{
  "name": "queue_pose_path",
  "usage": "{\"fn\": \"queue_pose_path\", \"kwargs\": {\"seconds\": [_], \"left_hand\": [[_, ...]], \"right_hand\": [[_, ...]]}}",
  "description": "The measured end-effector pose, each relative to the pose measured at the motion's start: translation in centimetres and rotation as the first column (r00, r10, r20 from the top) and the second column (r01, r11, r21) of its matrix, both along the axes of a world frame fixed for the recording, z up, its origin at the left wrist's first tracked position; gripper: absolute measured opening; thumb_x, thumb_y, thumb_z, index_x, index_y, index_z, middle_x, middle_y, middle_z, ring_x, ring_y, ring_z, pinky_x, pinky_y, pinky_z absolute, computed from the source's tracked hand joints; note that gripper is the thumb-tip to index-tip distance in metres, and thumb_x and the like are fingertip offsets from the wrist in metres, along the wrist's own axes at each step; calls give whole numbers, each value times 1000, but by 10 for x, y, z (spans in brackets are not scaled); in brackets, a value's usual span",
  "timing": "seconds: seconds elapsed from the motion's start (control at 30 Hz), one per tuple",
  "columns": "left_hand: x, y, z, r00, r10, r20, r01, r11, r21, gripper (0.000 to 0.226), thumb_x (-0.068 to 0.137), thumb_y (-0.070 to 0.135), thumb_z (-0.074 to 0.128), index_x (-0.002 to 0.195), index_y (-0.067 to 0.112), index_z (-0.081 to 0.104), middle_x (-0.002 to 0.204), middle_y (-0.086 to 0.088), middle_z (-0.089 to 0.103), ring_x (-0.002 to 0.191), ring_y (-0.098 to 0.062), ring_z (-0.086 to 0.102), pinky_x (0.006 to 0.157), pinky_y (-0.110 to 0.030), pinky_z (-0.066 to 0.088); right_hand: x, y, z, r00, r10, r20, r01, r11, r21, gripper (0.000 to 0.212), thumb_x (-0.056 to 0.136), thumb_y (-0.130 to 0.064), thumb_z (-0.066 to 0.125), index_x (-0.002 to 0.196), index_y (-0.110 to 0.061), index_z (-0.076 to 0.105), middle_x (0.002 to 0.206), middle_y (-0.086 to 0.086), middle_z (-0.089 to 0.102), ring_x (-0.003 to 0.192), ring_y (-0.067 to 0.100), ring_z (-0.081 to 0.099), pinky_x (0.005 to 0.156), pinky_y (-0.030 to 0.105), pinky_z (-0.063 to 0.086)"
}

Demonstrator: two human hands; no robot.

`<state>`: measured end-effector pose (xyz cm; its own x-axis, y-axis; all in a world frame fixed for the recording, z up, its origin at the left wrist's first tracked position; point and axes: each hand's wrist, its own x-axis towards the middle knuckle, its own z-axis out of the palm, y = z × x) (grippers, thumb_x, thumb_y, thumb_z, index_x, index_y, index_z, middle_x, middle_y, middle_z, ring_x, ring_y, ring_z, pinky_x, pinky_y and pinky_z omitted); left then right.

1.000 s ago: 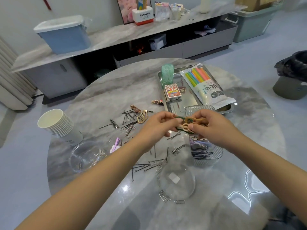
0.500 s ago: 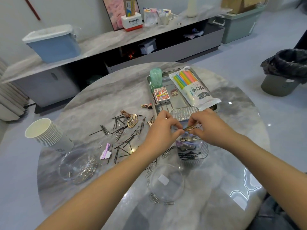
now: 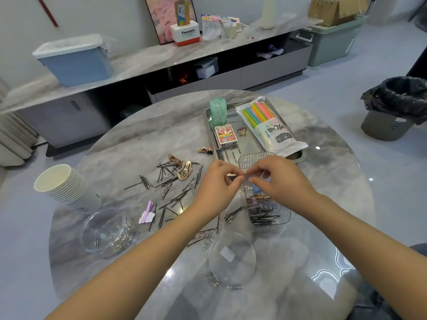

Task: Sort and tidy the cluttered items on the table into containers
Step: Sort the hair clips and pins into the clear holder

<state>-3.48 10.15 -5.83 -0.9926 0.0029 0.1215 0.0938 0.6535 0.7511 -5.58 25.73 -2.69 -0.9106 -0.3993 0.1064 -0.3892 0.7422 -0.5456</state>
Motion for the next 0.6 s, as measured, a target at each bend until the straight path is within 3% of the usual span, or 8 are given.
{"fn": "queue_pose_path", "kwargs": {"seconds": [0.1,0.23,0.37,0.47,0.6], "left_hand": [[-3,-17,-1,998,57,-23,-57,998,3,6,88,18,61,87,22,65,92,7,50,64,5,50,66,-3,36],[-13,-46,-2,995,99,-10,-99,995,-12,10,89,17,59,86,26,63,94,4,54,65,2,49,64,-5,36],[-34,-88,-21,981,187,60,-181,980,-87,10,89,16,58,94,18,66,99,1,56,71,-7,53,72,-20,41],[-48,-117,-44,953,282,114,-265,953,-146,16,87,15,58,101,14,65,107,-5,59,95,-21,58,84,-30,46],[-65,-143,-68,929,349,125,-309,916,-257,32,87,13,55,118,16,60,127,-5,52,124,-24,42,104,-36,35]], "right_hand": [[-5,-18,0,998,50,-23,-51,998,-37,15,85,-22,66,98,-19,70,88,-3,63,83,12,54,77,30,47],[-21,-45,3,994,98,-39,-98,995,-11,17,86,-21,64,102,-17,68,85,-7,56,85,10,50,77,25,43],[-43,-88,-4,985,170,4,-170,984,61,25,86,-23,66,109,-14,67,98,2,63,94,16,56,83,28,45],[-58,-117,-16,982,163,96,-178,968,175,35,87,-21,65,120,-13,61,116,7,61,106,20,57,90,31,45],[-75,-145,-35,978,73,194,-134,936,325,42,88,-15,62,128,-8,53,130,13,52,116,28,53,96,36,44]]}}
